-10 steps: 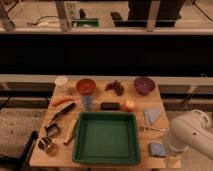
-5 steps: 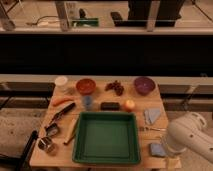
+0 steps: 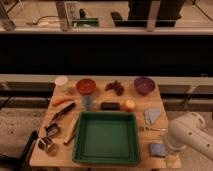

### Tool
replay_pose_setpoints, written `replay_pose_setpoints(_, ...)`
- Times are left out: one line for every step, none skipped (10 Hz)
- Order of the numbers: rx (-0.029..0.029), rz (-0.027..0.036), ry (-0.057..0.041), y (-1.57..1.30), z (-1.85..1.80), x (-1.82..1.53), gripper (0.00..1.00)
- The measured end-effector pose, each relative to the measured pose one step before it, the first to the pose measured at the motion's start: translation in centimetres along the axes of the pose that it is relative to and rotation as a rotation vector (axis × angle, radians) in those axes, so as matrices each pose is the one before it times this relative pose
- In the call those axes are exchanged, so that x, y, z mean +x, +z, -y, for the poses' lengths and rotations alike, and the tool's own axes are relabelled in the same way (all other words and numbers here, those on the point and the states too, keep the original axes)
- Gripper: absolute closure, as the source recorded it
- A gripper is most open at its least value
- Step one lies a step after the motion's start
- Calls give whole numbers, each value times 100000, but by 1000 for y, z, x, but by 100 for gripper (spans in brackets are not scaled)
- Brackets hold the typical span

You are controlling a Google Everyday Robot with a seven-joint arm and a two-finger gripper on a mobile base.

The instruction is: Wipe table surface with sponge

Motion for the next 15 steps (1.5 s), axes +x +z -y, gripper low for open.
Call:
replay_pose_setpoints(402,377,671,-6,486,92,20)
replay_pose_setpoints(148,291,452,17,185,29,20)
replay_pose_setpoints(401,798,1291,88,181,201,20)
replay_pose_setpoints(625,1659,787,505,166,253,20)
replay_pose_setpoints(456,1278,194,438,124,176,20)
replay_pose_setpoints(235,1365,140,493,60,190,20)
replay_pose_setpoints(273,1471,180,476,113,272,20)
replay_pose_setpoints(79,1631,246,685,108,338,20)
replay_pose_setpoints(155,575,12,255,125,99,20)
replay_pose_setpoints(-11,244,5,209,70,123,20)
replay_pose_setpoints(-139,125,-4,295,156,147,22)
replay_pose_setpoints(22,-71,-137,131,144,29,26)
replay_pose_setpoints(118,-136,-497,115,227,-73,35)
replay_pose_setpoints(5,-148,-310,81,139,-17,44)
replay_pose_setpoints(-22,-171,-37,61,37,67,53)
